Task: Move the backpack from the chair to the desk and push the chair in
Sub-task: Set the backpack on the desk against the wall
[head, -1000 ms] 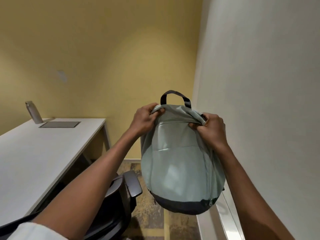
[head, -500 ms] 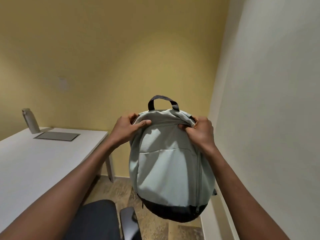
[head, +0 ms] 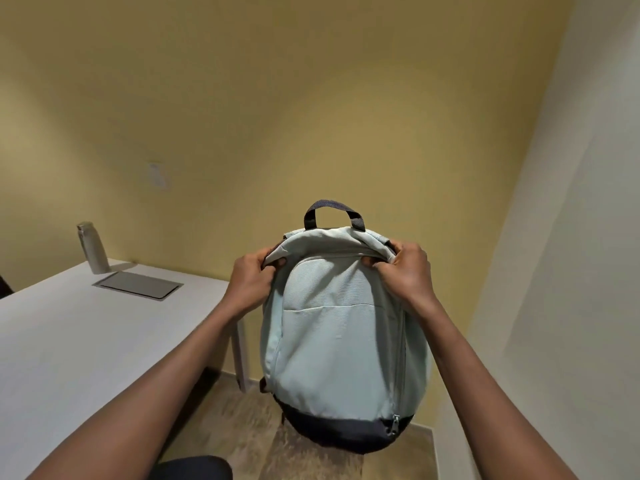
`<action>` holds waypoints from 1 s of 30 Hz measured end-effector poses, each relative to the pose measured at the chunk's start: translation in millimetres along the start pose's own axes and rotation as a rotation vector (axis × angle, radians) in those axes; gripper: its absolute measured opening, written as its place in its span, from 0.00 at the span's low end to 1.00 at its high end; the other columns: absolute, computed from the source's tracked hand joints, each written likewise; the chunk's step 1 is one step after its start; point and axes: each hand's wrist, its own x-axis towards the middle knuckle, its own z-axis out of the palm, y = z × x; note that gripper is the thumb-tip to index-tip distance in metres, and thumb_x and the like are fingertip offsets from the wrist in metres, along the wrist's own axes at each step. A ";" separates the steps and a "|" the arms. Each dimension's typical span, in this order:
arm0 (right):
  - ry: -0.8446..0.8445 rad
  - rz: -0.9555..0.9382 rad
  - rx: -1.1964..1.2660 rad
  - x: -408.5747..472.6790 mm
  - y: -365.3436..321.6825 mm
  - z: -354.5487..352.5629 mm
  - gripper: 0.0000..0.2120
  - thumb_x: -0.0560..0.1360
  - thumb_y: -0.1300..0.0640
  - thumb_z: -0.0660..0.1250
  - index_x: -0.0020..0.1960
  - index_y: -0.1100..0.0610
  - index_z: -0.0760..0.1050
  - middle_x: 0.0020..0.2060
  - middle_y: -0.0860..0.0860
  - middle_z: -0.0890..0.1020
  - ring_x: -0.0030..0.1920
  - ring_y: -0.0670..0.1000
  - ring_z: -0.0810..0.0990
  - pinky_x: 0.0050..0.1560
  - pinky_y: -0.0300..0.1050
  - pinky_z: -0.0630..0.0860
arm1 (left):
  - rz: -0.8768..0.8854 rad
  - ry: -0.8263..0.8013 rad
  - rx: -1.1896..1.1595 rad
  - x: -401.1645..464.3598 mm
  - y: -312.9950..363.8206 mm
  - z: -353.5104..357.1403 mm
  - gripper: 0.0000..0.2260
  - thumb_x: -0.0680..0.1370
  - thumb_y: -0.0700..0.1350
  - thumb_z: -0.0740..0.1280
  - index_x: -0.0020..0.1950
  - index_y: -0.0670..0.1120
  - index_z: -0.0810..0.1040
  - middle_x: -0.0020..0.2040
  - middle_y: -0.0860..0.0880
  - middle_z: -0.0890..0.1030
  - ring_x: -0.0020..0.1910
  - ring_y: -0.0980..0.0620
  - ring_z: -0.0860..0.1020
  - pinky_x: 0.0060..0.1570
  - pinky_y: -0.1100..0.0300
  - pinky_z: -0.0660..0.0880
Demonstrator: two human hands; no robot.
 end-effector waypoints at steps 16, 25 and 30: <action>-0.238 -0.110 0.183 222.7 51.3 156.3 0.09 0.68 0.55 0.77 0.47 0.54 0.84 0.40 0.50 0.87 0.42 0.54 0.83 0.42 0.47 0.76 | -0.108 0.144 0.173 185.2 -90.8 19.9 0.11 0.78 0.38 0.63 0.52 0.48 0.84 0.44 0.48 0.85 0.46 0.44 0.81 0.45 0.47 0.76; -0.361 -0.188 0.228 300.7 51.5 261.8 0.08 0.69 0.55 0.76 0.47 0.57 0.83 0.40 0.51 0.86 0.42 0.55 0.82 0.41 0.48 0.74 | -0.167 0.218 0.286 259.3 -159.7 1.2 0.10 0.80 0.38 0.62 0.50 0.45 0.83 0.42 0.46 0.84 0.42 0.45 0.79 0.39 0.54 0.71; -0.419 -0.222 0.239 338.8 39.2 323.0 0.08 0.68 0.55 0.75 0.44 0.58 0.81 0.37 0.51 0.85 0.39 0.55 0.81 0.37 0.47 0.71 | -0.218 0.207 0.348 299.5 -194.9 -29.9 0.09 0.80 0.39 0.63 0.51 0.46 0.83 0.44 0.48 0.85 0.44 0.49 0.80 0.39 0.57 0.73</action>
